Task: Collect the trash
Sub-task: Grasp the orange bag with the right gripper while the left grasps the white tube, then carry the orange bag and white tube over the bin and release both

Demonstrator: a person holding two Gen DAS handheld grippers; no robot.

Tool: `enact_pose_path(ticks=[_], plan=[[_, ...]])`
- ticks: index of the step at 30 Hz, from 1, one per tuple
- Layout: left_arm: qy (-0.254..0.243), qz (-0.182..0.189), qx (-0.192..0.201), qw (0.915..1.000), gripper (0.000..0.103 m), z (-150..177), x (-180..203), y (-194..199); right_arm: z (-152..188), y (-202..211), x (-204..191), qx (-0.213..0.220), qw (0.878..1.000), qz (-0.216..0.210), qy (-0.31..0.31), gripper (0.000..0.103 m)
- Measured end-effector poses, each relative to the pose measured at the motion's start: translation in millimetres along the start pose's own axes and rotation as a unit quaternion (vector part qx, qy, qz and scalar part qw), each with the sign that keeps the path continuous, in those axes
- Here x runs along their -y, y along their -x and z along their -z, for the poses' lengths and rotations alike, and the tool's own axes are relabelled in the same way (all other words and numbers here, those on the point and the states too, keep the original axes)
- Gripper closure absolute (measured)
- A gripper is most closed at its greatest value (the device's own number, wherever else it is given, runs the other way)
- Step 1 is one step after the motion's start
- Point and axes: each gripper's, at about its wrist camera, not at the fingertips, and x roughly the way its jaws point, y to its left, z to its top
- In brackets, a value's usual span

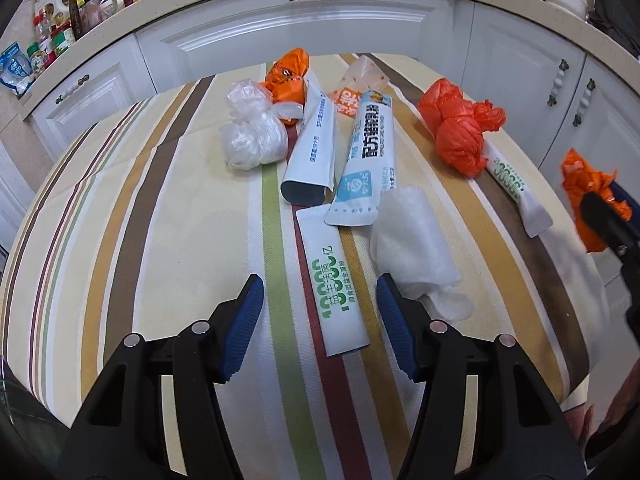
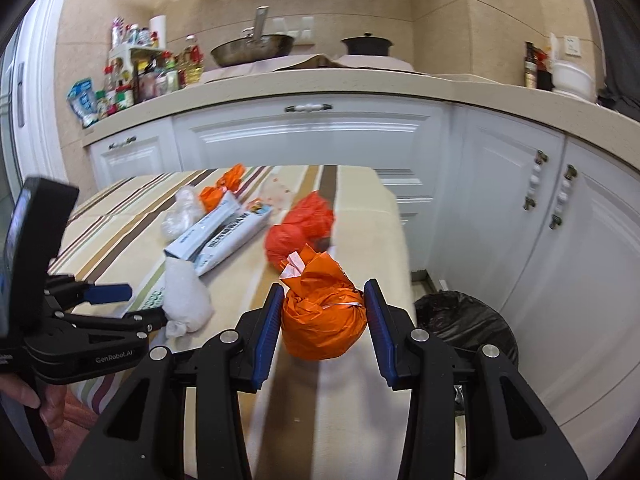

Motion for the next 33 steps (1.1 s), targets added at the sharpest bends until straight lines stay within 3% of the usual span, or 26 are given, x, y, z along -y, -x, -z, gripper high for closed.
enact_pose_path(ticks=[4, 10, 24, 33], plan=[[0.007, -0.005, 0.000, 1.0000, 0.046, 1, -3, 0, 2, 2, 8, 0.004, 1.000, 0.004, -0.008, 0.061], [0.009, 0.026, 0.002, 0.9996, 0.083, 4, -9, 4, 3, 1, 11, 0.004, 1.000, 0.008, -0.011, 0.061], [0.021, 0.015, 0.051, 0.9984, 0.087, -1, -25, 31, -2, 3, 13, 0.010, 0.999, 0.032, -0.006, 0.061], [-0.007, 0.049, 0.092, 0.9945, 0.087, -25, 4, 50, -8, 11, 47, 0.022, 0.997, 0.072, -0.025, 0.061]])
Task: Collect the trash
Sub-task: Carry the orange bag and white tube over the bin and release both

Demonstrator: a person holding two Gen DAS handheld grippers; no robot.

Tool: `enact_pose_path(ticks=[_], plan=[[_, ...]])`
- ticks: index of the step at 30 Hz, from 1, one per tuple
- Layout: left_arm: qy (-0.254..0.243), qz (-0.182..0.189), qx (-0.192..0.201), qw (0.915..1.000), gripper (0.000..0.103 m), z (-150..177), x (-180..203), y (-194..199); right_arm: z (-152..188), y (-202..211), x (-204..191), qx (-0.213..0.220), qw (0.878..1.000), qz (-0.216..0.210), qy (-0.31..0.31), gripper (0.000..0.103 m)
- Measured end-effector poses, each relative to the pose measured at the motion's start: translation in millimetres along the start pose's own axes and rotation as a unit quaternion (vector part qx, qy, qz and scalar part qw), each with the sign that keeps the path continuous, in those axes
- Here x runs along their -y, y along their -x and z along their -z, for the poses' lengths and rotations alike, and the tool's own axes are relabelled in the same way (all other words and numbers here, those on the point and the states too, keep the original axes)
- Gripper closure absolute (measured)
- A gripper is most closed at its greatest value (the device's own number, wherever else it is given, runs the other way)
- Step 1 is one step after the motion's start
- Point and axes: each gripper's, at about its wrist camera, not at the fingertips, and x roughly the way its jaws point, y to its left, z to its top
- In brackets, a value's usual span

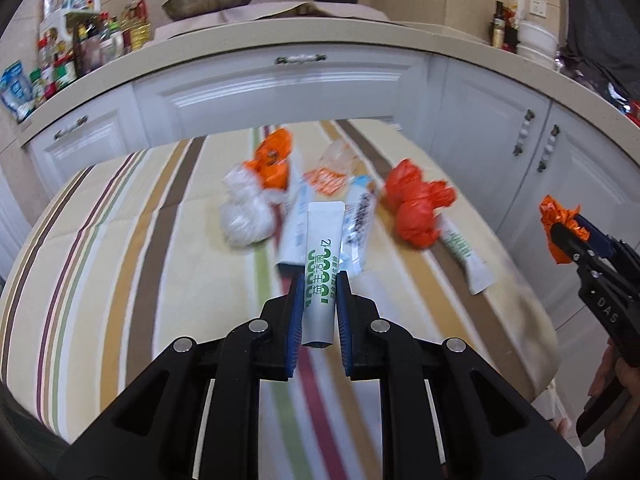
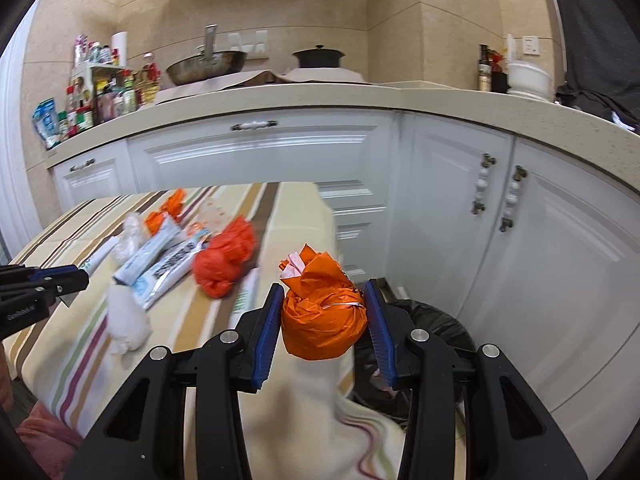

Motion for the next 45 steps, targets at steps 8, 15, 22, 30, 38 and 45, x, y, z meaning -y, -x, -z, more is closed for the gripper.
enact_pose_path(ticks=[8, 15, 22, 30, 38, 45], plan=[[-0.045, 0.050, 0.024, 0.9974, 0.087, -30, 64, -15, -6, 0, 45, 0.008, 0.999, 0.045, -0.023, 0.061], [-0.072, 0.080, 0.036, 0.9936, 0.087, -59, 134, -39, -11, -12, 88, 0.011, 0.996, 0.083, -0.038, 0.061], [-0.105, 0.085, 0.028, 0.9904, 0.087, -77, 210, -82, -10, -36, 130, 0.004, 0.993, 0.103, -0.063, 0.061], [-0.113, 0.080, -0.023, 0.9902, 0.087, -79, 259, -140, 0, -69, 162, -0.012, 0.990, 0.112, -0.083, 0.061], [-0.092, 0.078, -0.088, 0.9888, 0.081, -82, 277, -191, 11, -111, 181, -0.036, 0.989, 0.103, -0.096, 0.044], [-0.081, 0.075, -0.095, 0.9894, 0.067, -83, 270, -196, 14, -117, 187, -0.040, 0.988, 0.105, -0.107, 0.044]])
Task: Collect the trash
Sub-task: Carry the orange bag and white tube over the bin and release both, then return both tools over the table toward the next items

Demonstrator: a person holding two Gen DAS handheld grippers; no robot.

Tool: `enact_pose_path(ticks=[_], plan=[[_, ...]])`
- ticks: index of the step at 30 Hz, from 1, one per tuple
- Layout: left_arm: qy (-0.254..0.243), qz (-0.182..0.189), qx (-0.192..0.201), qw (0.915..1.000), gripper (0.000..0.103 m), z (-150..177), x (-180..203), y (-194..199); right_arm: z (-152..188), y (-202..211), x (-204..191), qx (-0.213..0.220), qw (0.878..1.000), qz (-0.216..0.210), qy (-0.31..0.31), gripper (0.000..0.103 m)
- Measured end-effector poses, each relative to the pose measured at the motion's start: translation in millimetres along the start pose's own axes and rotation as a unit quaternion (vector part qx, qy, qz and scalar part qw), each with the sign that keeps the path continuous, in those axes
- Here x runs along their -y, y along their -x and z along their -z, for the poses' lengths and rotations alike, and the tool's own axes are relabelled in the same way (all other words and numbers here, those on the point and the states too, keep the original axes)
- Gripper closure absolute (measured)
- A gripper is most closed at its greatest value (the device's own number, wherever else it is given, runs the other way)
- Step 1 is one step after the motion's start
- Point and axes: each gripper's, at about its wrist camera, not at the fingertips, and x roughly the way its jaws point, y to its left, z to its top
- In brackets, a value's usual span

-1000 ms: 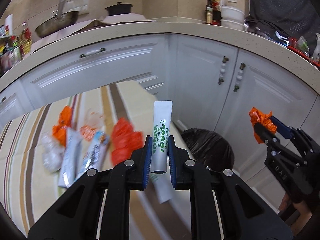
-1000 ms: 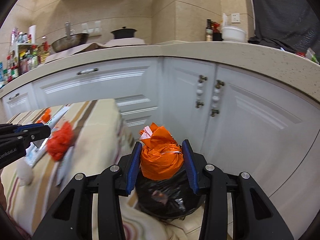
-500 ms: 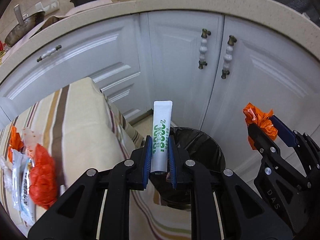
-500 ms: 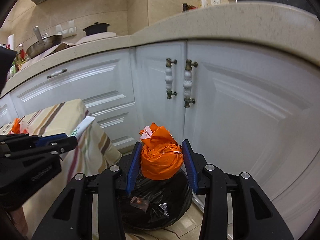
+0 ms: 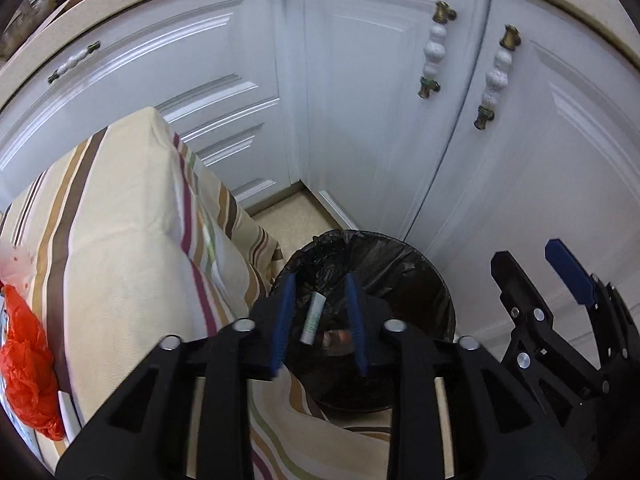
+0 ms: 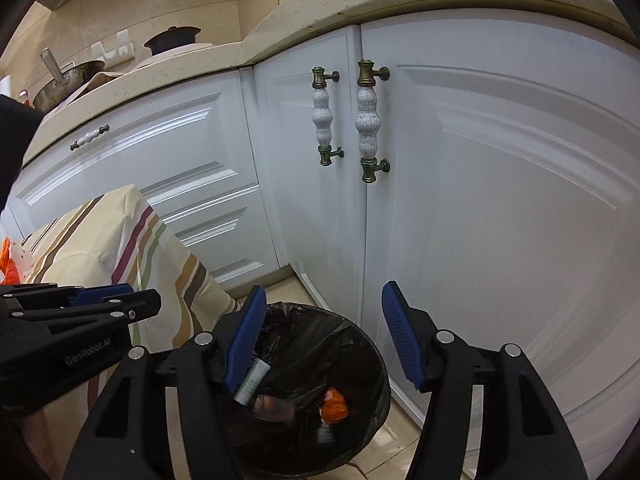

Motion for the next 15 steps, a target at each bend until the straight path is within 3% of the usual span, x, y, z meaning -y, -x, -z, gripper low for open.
enact_pose_path(ticks=[1, 6, 10, 15], plan=[[0.003, 0.001, 0.007, 1.0000, 0.060, -1, -2, 5, 0, 3, -1, 0.002, 1.000, 0.000, 0.000, 0.044], [-0.010, -0.006, 0.057, 0.9983, 0.060, -2, -8, 38, -6, 17, -10, 0.009, 1.000, -0.006, 0.006, 0.044], [-0.001, -0.009, 0.088, 0.9961, 0.060, 4, -30, 73, -13, 39, -25, 0.025, 0.999, -0.017, 0.010, 0.044], [0.005, -0.041, 0.131, 0.9905, 0.054, 25, -70, 119, -18, 69, -55, 0.043, 0.998, -0.042, 0.026, 0.044]])
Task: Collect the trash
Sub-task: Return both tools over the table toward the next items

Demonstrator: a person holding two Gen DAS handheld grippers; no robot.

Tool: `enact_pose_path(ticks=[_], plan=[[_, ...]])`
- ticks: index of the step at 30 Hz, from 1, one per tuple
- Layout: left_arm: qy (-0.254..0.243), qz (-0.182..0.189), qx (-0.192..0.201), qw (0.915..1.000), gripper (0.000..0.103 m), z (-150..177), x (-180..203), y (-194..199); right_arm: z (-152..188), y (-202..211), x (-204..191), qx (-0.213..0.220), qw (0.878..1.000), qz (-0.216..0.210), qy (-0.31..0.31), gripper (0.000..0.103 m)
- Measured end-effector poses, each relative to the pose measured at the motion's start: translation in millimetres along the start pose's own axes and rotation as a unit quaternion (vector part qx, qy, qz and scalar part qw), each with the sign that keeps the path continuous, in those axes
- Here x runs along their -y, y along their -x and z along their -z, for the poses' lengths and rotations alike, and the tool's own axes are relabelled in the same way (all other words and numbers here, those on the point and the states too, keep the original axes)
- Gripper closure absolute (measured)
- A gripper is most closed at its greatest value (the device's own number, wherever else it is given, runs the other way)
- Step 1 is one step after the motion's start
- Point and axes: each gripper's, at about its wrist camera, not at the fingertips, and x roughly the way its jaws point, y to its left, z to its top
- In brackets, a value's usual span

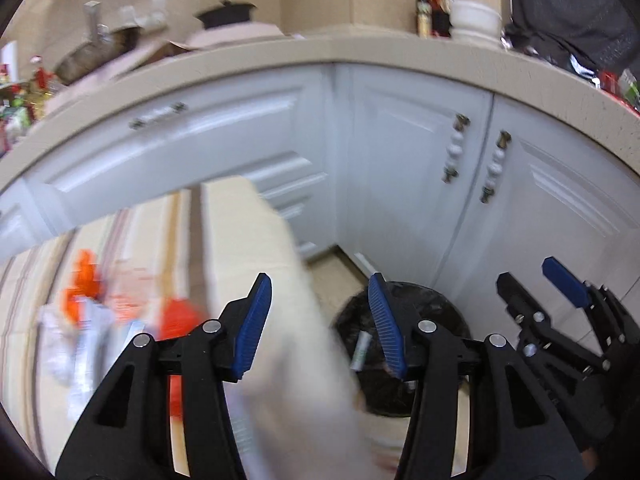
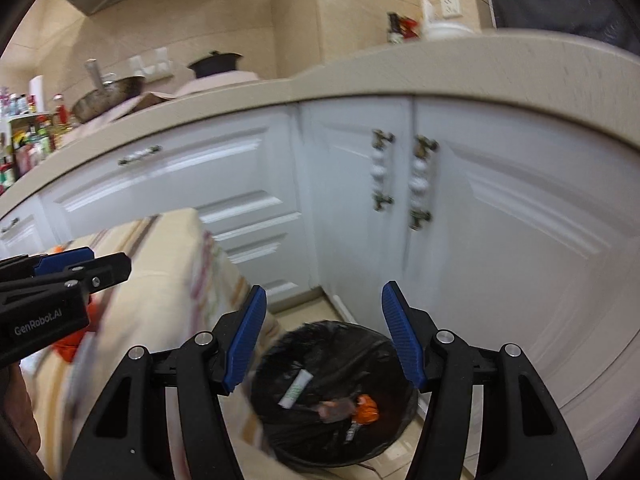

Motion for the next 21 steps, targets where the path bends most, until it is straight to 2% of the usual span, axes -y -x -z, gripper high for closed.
enact_pose_path(ticks=[3, 9, 15, 21], plan=[[0.003, -0.024, 0.005, 0.9997, 0.053, 14, -32, 22, -1, 19, -27, 0.008, 1.000, -0.025, 0.010, 0.044], [0.032, -0.083, -0.009, 0.9960, 0.053, 52, -104, 60, 12, 44, -83, 0.012, 0.997, -0.072, 0.039, 0.044], [0.079, -0.140, -0.030, 0.9866, 0.052, 90, -171, 84, 37, 54, -133, -0.006, 0.991, -0.113, 0.070, 0.044], [0.114, -0.162, -0.045, 0.9791, 0.052, 120, -213, 98, 57, 45, -164, -0.042, 0.987, -0.117, 0.103, 0.048]])
